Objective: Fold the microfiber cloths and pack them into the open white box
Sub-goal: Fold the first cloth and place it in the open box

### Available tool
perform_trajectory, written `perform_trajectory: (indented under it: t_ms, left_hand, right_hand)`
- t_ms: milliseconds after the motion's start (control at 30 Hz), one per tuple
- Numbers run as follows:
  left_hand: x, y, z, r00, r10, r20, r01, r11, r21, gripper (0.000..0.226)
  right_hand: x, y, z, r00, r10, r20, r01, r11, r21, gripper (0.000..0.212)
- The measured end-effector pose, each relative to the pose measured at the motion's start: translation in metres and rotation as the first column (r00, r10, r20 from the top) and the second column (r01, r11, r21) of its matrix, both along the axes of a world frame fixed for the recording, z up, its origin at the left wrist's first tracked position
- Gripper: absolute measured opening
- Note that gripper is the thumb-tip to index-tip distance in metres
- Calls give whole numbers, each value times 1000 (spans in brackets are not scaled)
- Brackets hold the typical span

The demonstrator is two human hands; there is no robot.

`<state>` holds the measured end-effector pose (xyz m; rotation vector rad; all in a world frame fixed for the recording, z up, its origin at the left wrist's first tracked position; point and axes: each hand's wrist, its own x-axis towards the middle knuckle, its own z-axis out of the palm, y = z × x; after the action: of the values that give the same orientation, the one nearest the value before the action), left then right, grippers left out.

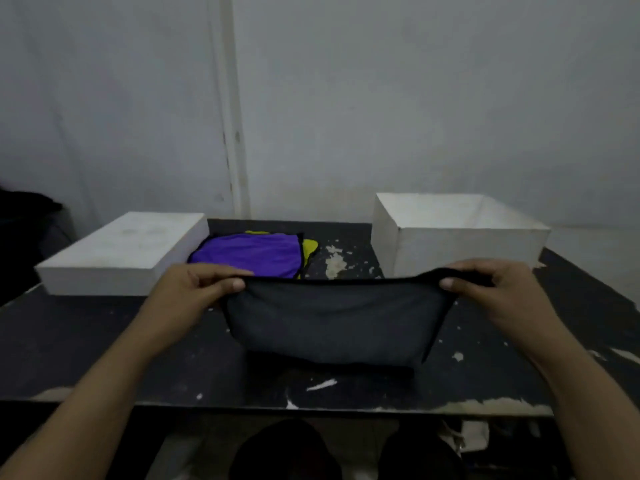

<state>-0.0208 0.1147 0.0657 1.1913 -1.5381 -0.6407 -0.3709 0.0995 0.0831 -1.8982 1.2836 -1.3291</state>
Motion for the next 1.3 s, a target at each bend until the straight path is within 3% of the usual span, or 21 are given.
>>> perform_trajectory:
  t_ms: [333,700,833,1067,1300]
  left_hand:
    - [3,22,-50,998,1,-63,5,995,97,40]
    - [8,-84,-71,955,116,272,-154,981,119,9]
    - [7,-113,-86,929,153,338,-208,969,133,14]
    - [9,-125,-103,858,135,495,-208,973,95,18]
    - [4,-124,-103,683,135,718,-197,980,4,19]
  right_hand:
    - [5,23,-57,998,-28,63,17,986,167,26]
    - [28,-72,-101,985,-142,-102,172,885,433,8]
    - [30,-90,-112,946,-229,-231,301,886,353,12]
    - [36,-110,-111,894,-229,-384,332,915,229,15]
    - [44,-115,-119,831,-237,-503,354,923,149,22]
